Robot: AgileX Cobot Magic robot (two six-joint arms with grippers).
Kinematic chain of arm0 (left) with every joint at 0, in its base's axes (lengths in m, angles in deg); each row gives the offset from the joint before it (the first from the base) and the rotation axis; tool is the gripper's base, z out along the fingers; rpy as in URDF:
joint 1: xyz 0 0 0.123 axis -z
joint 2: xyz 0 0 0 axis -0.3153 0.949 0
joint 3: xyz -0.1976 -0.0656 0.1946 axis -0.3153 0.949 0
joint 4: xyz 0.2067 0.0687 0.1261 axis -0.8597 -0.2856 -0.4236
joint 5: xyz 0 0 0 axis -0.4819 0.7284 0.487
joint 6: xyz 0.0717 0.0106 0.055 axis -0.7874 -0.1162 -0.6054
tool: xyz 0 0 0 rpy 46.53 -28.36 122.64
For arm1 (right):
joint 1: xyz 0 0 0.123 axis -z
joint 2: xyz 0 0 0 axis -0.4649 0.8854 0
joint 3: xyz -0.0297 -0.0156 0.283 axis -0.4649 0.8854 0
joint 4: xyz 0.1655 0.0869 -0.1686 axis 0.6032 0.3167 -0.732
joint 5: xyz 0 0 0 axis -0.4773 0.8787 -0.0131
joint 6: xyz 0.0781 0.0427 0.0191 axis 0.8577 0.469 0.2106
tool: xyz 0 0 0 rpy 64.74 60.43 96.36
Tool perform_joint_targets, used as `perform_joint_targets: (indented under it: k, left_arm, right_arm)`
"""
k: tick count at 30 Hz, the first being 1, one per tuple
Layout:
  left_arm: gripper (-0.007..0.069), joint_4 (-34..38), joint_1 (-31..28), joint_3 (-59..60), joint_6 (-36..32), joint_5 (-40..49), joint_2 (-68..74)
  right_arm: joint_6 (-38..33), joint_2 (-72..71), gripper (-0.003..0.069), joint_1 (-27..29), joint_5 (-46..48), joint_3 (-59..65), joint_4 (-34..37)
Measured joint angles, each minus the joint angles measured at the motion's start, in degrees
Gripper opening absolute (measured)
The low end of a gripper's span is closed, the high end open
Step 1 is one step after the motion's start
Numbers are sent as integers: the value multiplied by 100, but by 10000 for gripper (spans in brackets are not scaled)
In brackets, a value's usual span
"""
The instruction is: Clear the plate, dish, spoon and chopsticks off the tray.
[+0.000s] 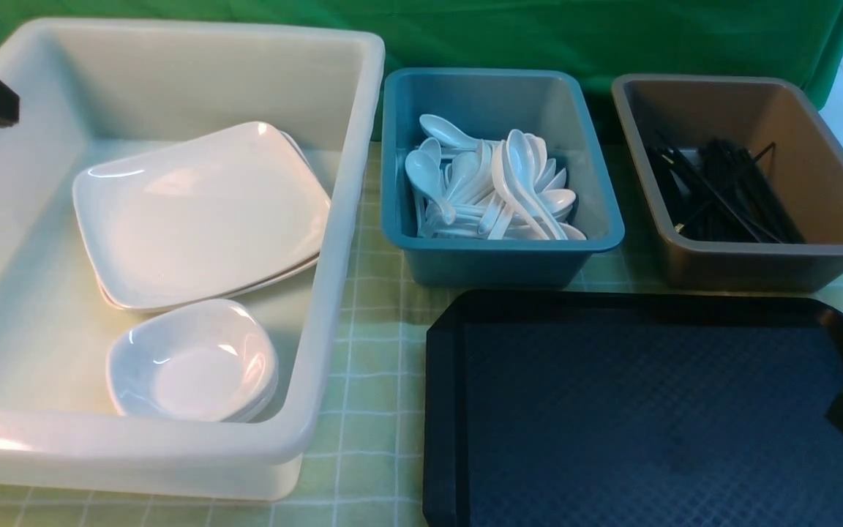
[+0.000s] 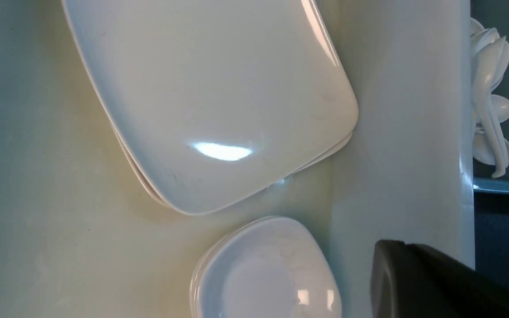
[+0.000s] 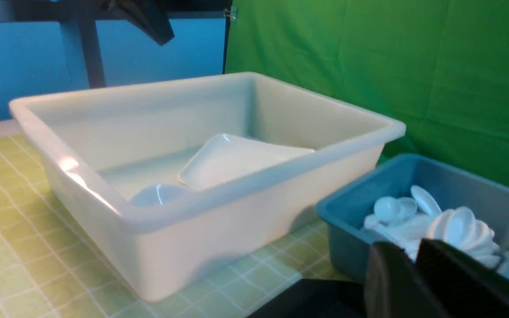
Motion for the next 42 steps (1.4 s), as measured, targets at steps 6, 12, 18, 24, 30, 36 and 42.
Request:
perform_joint_targets:
  k: [6, 12, 18, 24, 30, 36, 42]
  left_arm:
    - [-9, -13, 0, 0, 0, 0, -29]
    - [-9, -12, 0, 0, -63, 0, -29]
    - [-9, -27, 0, 0, -80, 0, -29]
    - [-9, -46, 0, 154, -105, -12, -291]
    - [-9, -46, 0, 1075, -301, -17, -1178]
    - [-9, 92, 0, 2704, -689, -582, -2572]
    - [-9, 1006, 0, 4900, -1142, -1876, -4722]
  right_arm:
    - [0, -633, 94, 1255, 0, 669, 35]
    - [0, -1499, 108, 2658, 24, 1525, 35]
    - [0, -1953, 121, 3881, 96, 2187, 35]
    - [0, -1974, 124, 4321, 600, 2227, 252]
    - [0, -1974, 141, 4326, 600, 2227, 297]
    - [0, -1974, 156, 4326, 601, 2227, 297]
    - [0, -1974, 167, 4326, 601, 2227, 297]
